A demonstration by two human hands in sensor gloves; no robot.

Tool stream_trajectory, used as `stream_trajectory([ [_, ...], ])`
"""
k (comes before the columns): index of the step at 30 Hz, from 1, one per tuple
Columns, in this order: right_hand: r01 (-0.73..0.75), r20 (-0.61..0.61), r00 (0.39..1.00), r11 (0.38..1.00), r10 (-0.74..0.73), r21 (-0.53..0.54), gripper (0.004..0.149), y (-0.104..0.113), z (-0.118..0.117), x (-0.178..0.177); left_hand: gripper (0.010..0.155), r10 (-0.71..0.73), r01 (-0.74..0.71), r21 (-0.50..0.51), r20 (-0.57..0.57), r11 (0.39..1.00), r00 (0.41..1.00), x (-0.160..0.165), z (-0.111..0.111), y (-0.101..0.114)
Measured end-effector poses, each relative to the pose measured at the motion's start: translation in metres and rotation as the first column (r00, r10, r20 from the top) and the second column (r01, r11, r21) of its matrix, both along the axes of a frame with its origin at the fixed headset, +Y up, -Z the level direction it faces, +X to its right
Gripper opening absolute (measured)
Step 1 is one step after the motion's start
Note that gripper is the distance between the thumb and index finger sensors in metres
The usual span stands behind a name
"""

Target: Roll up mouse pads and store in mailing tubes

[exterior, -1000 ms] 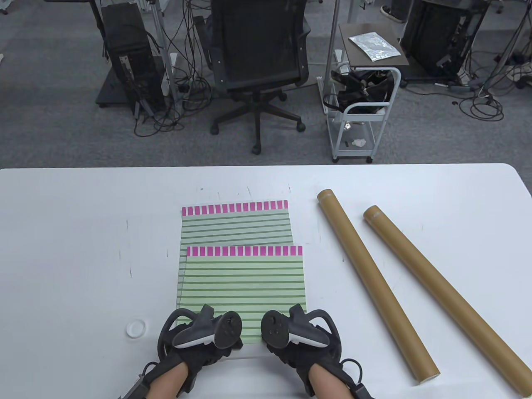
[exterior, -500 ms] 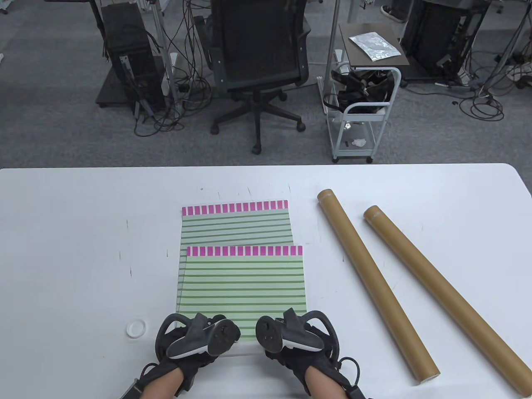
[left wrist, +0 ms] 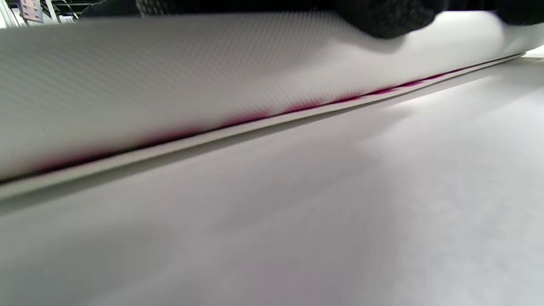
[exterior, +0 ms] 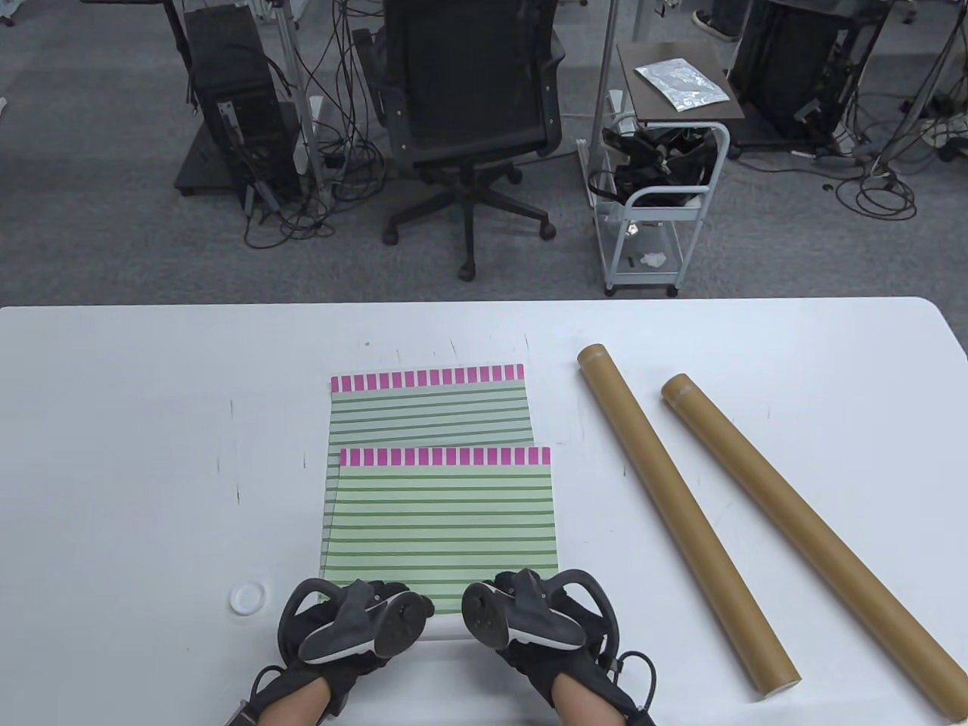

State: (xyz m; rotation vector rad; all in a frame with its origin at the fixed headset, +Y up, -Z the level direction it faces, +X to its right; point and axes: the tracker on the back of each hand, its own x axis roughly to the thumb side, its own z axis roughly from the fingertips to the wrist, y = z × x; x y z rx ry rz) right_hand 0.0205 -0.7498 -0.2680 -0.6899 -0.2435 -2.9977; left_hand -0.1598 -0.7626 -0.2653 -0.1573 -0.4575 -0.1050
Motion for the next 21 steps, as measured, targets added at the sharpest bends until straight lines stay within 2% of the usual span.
stream_trajectory([
  [3,-0.033,0.02,0.999,0.999,0.033,-0.002,0.052,-0.004,0.003,-0.001,0.045,0.019,-0.019,0.005,0.007,1.0,1.0,-0.001,0.001,-0.001],
  [5,-0.046,0.02,0.999,0.999,0.046,0.02,0.051,-0.002,0.004,-0.002,0.044,0.059,-0.059,-0.036,0.004,0.998,0.998,-0.002,0.002,0.0],
  [7,-0.049,0.019,0.999,0.999,0.049,-0.009,0.05,-0.002,0.005,-0.004,0.044,0.049,-0.049,-0.05,0.0,0.998,0.999,-0.001,0.003,0.0],
  [14,-0.128,-0.001,0.992,0.99,0.128,0.057,0.049,-0.006,0.011,-0.012,0.042,0.082,-0.086,-0.075,-0.055,0.993,0.995,-0.006,0.001,-0.001],
  [17,-0.158,-0.013,0.987,0.985,0.16,0.074,0.049,-0.007,0.012,-0.014,0.045,0.081,-0.084,-0.045,-0.059,0.995,0.995,-0.01,0.0,0.0],
  [21,-0.149,-0.013,0.989,0.987,0.15,0.054,0.049,-0.007,0.011,-0.013,0.043,0.189,-0.194,-0.1,-0.061,0.976,0.98,-0.019,-0.003,0.0],
])
